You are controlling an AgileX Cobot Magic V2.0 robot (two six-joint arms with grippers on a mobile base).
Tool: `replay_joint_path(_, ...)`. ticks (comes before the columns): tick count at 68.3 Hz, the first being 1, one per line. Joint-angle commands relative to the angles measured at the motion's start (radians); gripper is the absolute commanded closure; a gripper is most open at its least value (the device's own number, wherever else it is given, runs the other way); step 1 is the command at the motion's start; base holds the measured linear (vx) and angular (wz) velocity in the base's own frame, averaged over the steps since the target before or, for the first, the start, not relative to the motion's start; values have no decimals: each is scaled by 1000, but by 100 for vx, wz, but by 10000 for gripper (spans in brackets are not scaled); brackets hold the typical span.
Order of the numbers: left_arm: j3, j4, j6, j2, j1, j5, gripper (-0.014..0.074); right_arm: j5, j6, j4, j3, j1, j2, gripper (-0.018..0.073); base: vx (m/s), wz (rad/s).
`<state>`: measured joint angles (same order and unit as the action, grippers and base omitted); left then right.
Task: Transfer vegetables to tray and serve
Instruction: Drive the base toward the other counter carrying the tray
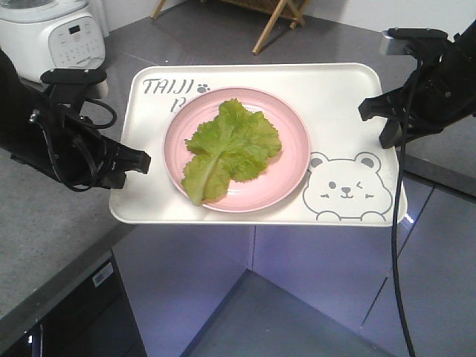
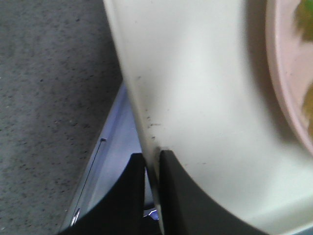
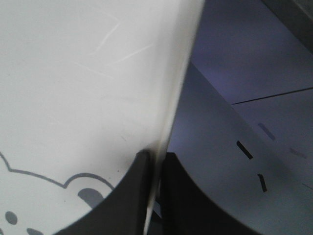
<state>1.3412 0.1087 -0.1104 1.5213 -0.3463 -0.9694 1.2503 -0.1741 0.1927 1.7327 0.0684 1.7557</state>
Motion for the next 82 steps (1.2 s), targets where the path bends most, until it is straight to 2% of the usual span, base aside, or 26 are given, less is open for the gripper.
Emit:
replay_joint_path(1, 32, 72, 19, -45, -20, 88, 602, 33, -40, 80, 28, 10, -54, 565, -4, -34)
replay_joint_path(82, 32, 72, 19, -45, -20, 88, 602, 33, -40, 80, 28, 10, -54, 565, -3, -32)
